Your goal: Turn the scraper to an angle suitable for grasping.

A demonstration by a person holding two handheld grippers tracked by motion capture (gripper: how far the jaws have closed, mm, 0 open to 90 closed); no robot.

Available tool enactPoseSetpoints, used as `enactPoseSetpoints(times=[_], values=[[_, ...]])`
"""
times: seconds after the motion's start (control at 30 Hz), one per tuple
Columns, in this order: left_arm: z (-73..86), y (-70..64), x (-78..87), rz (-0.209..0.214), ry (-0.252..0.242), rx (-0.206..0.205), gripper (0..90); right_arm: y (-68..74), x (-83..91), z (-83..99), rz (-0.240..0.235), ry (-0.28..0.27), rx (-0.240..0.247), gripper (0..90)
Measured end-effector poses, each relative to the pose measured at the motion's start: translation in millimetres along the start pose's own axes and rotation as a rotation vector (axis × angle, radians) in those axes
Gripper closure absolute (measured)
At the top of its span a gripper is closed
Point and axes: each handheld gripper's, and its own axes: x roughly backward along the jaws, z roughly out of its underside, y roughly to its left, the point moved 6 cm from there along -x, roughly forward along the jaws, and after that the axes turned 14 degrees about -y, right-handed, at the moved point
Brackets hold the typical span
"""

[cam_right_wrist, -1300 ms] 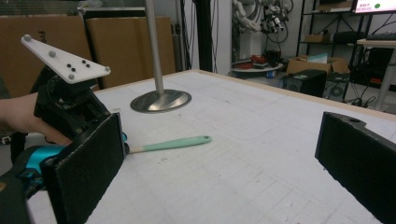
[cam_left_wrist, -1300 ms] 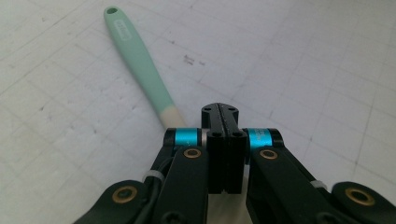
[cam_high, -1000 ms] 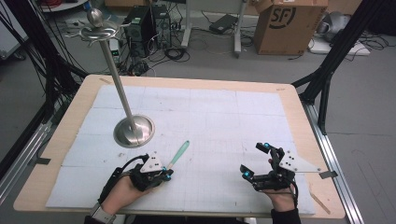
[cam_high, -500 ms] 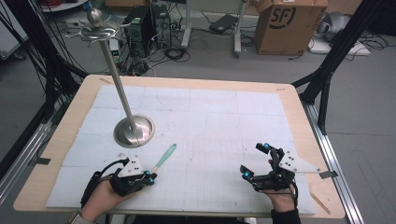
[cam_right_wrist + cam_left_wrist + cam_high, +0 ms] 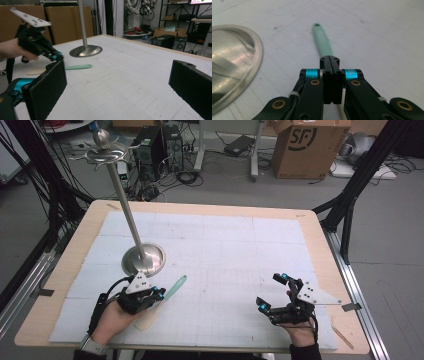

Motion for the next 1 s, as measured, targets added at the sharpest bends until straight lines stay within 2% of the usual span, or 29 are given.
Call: enactPoseSetpoints(times=[0.07, 0.1, 0.17, 0.23, 0.3, 0.4, 0.53, 0.63, 0.8, 0.83, 0.93, 1.0], values=[[0.2, 3.9, -4.4, -0.012, 0.0, 0.005, 89.8, -0.9, 0.0, -0.2, 0.002, -0.003, 0.001, 0.3], [0.8, 8.7, -12.2, -0.023, 0.005, 0.027, 89.8, -1.4, -0.2, -0.3, 0.001, -0.005, 0.0, 0.3], [1.7, 10.2, -19.4, -0.028, 0.017, 0.038, 89.8, -2.2, -0.5, -0.2, 0.003, -0.005, -0.005, 0.3], [2.7, 10.1, -26.6, -0.03, 0.044, 0.033, 89.9, -2.0, -1.2, 0.3, 0.001, -0.001, -0.007, 0.3], [1.5, 8.8, -30.3, -0.023, 0.041, 0.042, 89.9, -1.7, -2.3, 0.4, -0.002, -0.004, -0.002, 0.3], [0.9, 6.6, -32.3, -0.015, 0.051, 0.034, 89.9, -1.1, -3.4, 0.0, -0.005, -0.005, -0.002, 0.4], [-0.7, -1.7, -34.5, 0.008, 0.067, 0.012, 89.9, -0.8, -6.3, -0.3, -0.011, -0.008, 0.001, 0.3], [-2.6, -10.8, -36.8, 0.037, 0.087, -0.023, 89.9, -0.1, -8.4, 0.6, -0.016, -0.002, 0.001, 0.3], [-3.3, -23.9, -37.3, 0.083, 0.1, -0.057, 89.9, -1.3, -8.9, 0.6, -0.013, -0.004, -0.002, 0.3], [-3.0, -31.4, -36.6, 0.113, 0.101, -0.078, 89.9, -2.0, -9.2, 0.5, -0.013, -0.007, 0.001, 0.3], [-2.7, -41.9, -35.2, 0.154, 0.106, -0.102, 89.9, -1.7, -9.7, 0.8, -0.016, -0.005, 0.002, 0.3], [-2.5, -47.1, -34.3, 0.167, 0.107, -0.117, 89.9, -1.2, -10.0, 1.1, -0.016, -0.003, 0.0, 0.3]])
